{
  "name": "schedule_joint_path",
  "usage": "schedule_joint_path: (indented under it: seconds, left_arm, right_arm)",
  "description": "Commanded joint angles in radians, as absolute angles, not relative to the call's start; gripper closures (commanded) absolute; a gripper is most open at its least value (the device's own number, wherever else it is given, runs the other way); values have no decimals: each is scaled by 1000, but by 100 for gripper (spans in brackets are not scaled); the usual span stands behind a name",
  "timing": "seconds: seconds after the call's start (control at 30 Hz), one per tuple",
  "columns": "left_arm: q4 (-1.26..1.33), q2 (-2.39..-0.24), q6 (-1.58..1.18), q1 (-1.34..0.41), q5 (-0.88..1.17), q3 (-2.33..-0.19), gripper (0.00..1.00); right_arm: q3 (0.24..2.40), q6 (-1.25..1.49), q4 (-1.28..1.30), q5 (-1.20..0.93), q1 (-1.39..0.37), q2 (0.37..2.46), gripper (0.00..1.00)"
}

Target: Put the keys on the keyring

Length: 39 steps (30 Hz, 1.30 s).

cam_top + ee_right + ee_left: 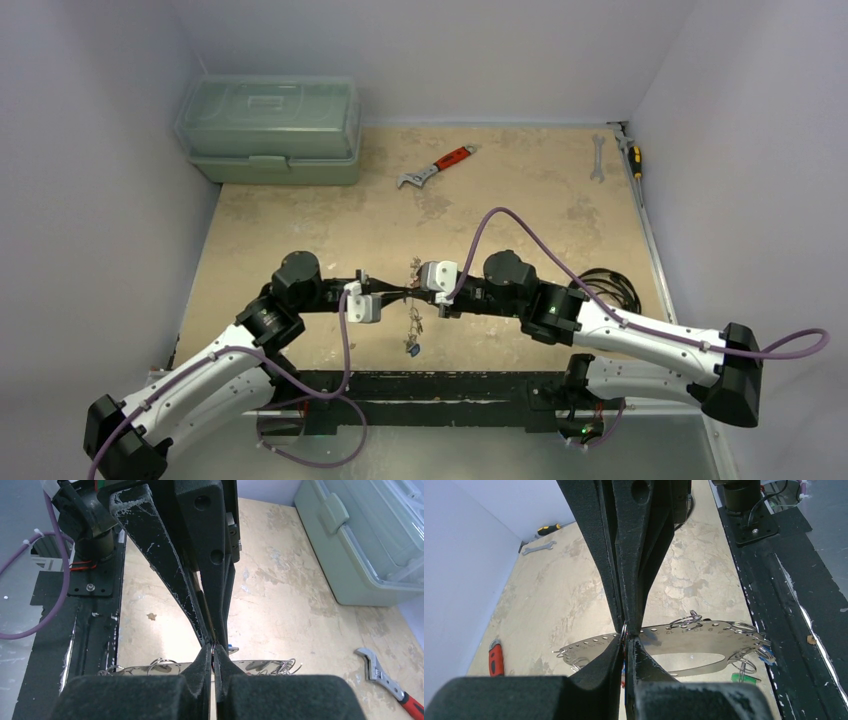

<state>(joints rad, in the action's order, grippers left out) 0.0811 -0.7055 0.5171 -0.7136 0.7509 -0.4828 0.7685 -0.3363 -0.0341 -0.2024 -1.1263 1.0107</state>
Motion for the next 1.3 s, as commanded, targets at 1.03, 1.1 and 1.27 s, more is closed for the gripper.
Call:
schedule_joint_path:
  seconds: [1.03,1.1,1.27]
  left_arm:
    - [127,-687,566,-709,799,-515,76]
    - [128,-691,566,-709,798,-516,79]
    - [128,-695,569,-709,790,-516,94]
  right_arm:
    - [773,-339,-65,-150,-1129,928,100]
    - [773,-339,-67,-153,-1129,927,100]
    - [775,-337,-72,-162,-1129,925,100]
